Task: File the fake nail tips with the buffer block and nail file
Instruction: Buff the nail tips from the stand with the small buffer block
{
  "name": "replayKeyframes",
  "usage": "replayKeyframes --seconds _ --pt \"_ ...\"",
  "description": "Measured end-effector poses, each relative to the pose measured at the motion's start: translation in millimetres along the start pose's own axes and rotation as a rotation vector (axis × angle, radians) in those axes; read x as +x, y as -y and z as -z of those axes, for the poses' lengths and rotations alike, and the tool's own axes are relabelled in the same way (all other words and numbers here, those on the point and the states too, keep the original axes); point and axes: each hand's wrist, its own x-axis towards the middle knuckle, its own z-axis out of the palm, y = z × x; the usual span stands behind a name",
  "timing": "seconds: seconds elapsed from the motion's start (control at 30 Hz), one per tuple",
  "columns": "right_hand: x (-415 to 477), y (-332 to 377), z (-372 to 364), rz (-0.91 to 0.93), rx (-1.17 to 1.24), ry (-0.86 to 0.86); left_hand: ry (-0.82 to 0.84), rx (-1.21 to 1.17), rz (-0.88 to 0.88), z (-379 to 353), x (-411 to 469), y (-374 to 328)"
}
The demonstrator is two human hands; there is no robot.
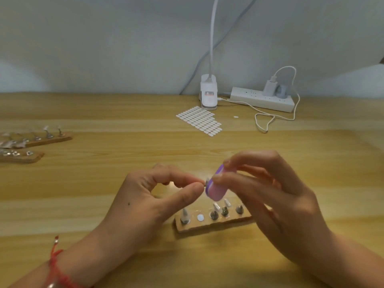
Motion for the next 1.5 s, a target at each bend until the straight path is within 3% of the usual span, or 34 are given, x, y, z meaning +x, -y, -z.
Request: replayKeyframes --seconds 0.1,0.3,0.4,0.5,0.67,0.8,1.13,1.33,1.5 --pt "-1.3 -0.2 -1.3 0.077 -0.057 0.047 0.02 -0.006 -0.01 -1.0 -0.1 -0.6" --pt "2.1 5.2 -0.6 0.013 -0.007 0.059 0.021 0.021 -0.04 -0.2 0.4 -2.1" --pt "4.5 7.1 1.0 -0.106 0.1 0.032 0.02 0.033 -0.051 0.1 1.0 -1.8" --pt "2.9 13.0 -3.9 -0.004 0.013 0.054 0.016 0.04 -0.06 -1.8 0.1 -3.2" --pt "9.2 -16.6 10.3 -0.183 -0.021 -0.117 -0.007 0.078 -0.047 0.1 -2.0 -6.4" --pt "2.1 -26.8 10.0 -0.413 0.18 -0.153 -0.019 0.138 -0.076 0.2 -3.4 -4.5" --pt "-0.9 -25.3 7.0 -0.543 0.306 -0.12 -0.008 0.204 -0.097 -4.3 -11.2 -9.6" --pt "-2.8 -26.5 6.5 -0.563 0.325 -0.096 0.006 0.334 -0.075 -11.2 -15.8 -11.6" --pt "-2.5 -24.9 6.4 -0.579 0.343 -0.088 0.013 0.623 -0.145 -13.1 -16.4 -9.8"
